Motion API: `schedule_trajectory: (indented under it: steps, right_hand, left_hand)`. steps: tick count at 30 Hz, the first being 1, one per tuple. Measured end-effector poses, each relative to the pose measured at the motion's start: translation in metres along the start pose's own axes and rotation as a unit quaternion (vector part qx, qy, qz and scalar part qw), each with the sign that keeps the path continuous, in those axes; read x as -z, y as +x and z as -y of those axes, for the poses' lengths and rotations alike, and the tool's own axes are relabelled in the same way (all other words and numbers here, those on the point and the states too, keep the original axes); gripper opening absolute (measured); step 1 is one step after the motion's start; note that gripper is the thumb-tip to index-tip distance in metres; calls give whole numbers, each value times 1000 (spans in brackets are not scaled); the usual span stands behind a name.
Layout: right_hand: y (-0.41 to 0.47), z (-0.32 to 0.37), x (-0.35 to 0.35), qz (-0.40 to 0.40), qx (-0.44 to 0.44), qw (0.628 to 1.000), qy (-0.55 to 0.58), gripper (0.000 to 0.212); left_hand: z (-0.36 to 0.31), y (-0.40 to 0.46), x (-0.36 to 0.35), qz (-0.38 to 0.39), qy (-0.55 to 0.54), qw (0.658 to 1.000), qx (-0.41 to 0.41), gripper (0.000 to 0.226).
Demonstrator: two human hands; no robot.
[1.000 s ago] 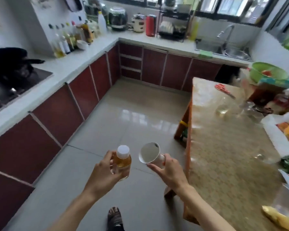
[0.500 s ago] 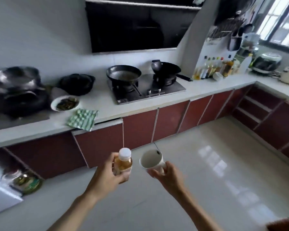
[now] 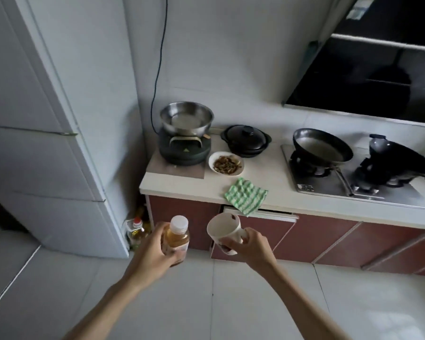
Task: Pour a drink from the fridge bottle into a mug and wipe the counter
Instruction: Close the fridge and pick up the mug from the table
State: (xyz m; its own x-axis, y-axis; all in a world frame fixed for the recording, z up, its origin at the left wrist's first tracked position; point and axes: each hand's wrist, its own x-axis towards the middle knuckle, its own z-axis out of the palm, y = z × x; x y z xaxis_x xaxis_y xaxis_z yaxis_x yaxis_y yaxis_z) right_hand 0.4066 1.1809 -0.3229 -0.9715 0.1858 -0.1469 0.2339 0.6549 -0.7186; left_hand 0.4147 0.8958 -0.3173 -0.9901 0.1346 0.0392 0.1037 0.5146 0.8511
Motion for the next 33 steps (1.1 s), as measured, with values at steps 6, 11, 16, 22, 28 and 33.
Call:
schedule_trajectory:
  steps: [6, 11, 16, 22, 28, 33]
  right_hand:
    - [83, 58, -54, 58, 34, 998, 16, 58]
    - [157, 72, -98, 103, 27, 993, 41, 56]
    - [238, 75, -119, 131, 24, 990, 44, 49]
    - [326, 83, -126, 157, 5, 987, 19, 53]
    - [357, 67, -147, 143, -37, 987, 59, 51]
    - [358, 54, -166, 72, -92, 988, 98, 47]
  left_hand:
    - [48, 38, 42, -45, -4, 997, 69, 58]
    - [82, 90, 43, -54, -8, 991, 123, 58]
    - [102, 169, 38, -52, -4, 986, 158, 51]
    - [115, 267, 36, -61, 13, 983, 171, 59]
    - [138, 343, 25, -15, 26, 987, 156, 62]
    - [166, 384, 15, 25, 19, 990, 138, 60]
